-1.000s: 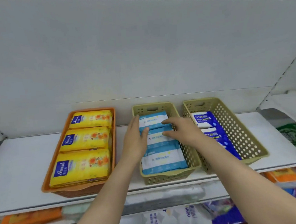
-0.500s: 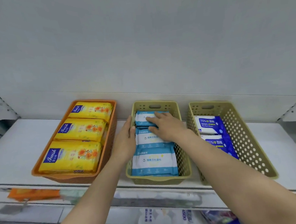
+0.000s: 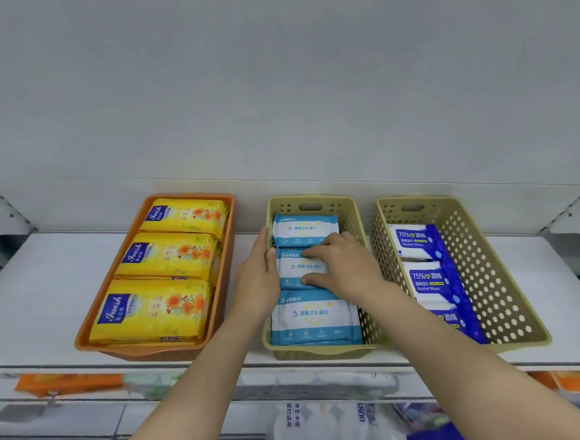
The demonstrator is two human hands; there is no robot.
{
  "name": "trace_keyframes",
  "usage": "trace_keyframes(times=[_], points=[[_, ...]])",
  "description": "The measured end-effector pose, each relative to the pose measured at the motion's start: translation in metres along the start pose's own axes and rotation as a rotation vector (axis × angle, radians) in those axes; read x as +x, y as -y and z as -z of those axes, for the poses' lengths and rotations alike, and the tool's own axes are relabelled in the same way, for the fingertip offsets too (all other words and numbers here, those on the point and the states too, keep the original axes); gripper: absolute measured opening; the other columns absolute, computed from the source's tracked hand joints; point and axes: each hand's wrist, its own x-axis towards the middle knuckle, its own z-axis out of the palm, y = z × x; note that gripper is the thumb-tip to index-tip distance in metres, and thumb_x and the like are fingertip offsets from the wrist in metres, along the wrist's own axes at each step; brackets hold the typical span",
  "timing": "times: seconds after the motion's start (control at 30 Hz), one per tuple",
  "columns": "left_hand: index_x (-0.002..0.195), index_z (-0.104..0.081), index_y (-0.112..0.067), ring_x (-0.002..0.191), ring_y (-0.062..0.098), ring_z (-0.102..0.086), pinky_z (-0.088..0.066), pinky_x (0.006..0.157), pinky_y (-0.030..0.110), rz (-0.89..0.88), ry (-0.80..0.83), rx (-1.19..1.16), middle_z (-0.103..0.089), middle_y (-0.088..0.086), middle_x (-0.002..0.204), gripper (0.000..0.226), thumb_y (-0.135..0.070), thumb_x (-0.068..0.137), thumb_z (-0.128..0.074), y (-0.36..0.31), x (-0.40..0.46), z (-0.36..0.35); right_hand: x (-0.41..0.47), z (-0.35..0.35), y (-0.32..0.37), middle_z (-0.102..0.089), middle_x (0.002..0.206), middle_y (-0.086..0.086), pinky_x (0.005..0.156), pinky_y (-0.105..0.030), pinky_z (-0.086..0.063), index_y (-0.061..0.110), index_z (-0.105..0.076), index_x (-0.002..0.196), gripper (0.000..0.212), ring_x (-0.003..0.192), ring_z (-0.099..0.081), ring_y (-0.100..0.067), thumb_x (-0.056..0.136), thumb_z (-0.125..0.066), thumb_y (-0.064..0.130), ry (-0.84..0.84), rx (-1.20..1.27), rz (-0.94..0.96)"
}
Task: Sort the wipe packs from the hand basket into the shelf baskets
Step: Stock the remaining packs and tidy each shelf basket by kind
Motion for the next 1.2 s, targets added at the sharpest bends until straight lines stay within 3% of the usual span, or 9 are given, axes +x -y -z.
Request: trace_keyframes(times=[0.1,0.3,0.43,0.53,0.63,0.8,1.07,1.2], points=[[0.151,-0.022,-0.041,0.083,-0.007,-0.059,-0.043,0.054,0.007,-0.004,-0.002,0.023,-0.057,-0.016,0.108,0.047,-0.034,0.105,-0.030,0.000,0.001,0.000,0.003,0.001,0.003,-0.051,0.126,0.003,0.097,-0.032,-0.037,0.038,-0.053,0.137,0.063,0.121,-0.039,-0.018,0.080,-0.065,0.064,0.018,0.033,-0.003],[0.150,-0.022,-0.043,0.080,-0.009,-0.056,-0.043,0.058,0.013,-0.001,-0.007,0.027,-0.054,-0.018,0.104,0.047,-0.036,0.105,-0.030,0.002,0.000,0.000,-0.001,0.008,-0.002,-0.051,0.128,0.002,0.102,-0.034,-0.037,0.037,-0.053,0.138,0.057,0.121,-0.040,-0.018,0.085,-0.065,0.055,0.061,0.046,0.044],[0.152,-0.021,-0.039,0.081,-0.010,-0.052,-0.043,0.061,0.014,0.006,0.013,0.014,-0.051,-0.016,0.111,0.048,-0.036,0.105,-0.030,-0.001,0.001,0.003,-0.011,0.014,0.004,-0.051,0.130,0.004,0.104,-0.033,-0.036,0.036,-0.052,0.139,0.060,0.123,-0.040,-0.017,0.084,-0.066,0.055,0.017,0.070,0.051],[0.151,-0.022,-0.041,0.081,-0.015,-0.051,-0.042,0.061,0.010,-0.005,0.051,-0.018,-0.049,-0.019,0.115,0.047,-0.037,0.105,-0.029,0.000,-0.005,0.007,-0.035,0.013,0.007,-0.052,0.128,0.007,0.103,-0.031,-0.035,0.039,-0.055,0.136,0.059,0.121,-0.041,-0.016,0.081,-0.070,0.055,0.028,0.134,0.083],[0.150,-0.022,-0.042,0.084,-0.027,-0.049,-0.042,0.060,0.000,-0.049,0.089,-0.040,-0.047,-0.027,0.115,0.047,-0.037,0.105,-0.030,0.008,-0.020,0.008,-0.056,0.005,0.006,-0.046,0.138,0.007,0.106,-0.034,-0.035,0.041,-0.050,0.139,0.060,0.127,-0.039,-0.016,0.083,-0.068,0.055,0.130,0.074,0.106],[0.151,-0.019,-0.044,0.080,-0.028,-0.046,-0.040,0.055,-0.002,-0.008,0.099,-0.077,-0.044,-0.024,0.120,0.048,-0.038,0.105,-0.031,0.009,-0.025,0.010,-0.061,0.007,0.005,-0.039,0.145,0.007,0.108,-0.038,-0.037,0.042,-0.043,0.143,0.065,0.133,-0.036,-0.017,0.084,-0.069,0.051,0.176,0.072,0.050],[0.151,-0.021,-0.042,0.081,-0.034,-0.047,-0.041,0.056,-0.001,-0.025,0.083,-0.095,-0.045,-0.024,0.115,0.047,-0.035,0.105,-0.031,0.010,-0.026,0.008,-0.063,0.005,0.009,-0.047,0.123,0.003,0.099,-0.035,-0.040,0.044,-0.045,0.142,0.062,0.118,-0.042,-0.017,0.084,-0.066,0.055,0.178,-0.010,0.075],[0.150,-0.022,-0.042,0.084,-0.034,-0.047,-0.043,0.058,0.000,-0.053,0.108,-0.092,-0.047,-0.033,0.108,0.046,-0.034,0.106,-0.031,0.010,-0.025,0.008,-0.048,0.010,0.007,-0.046,0.140,0.004,0.105,-0.037,-0.037,0.040,-0.044,0.143,0.062,0.131,-0.038,-0.018,0.086,-0.064,0.055,0.038,0.085,0.013]])
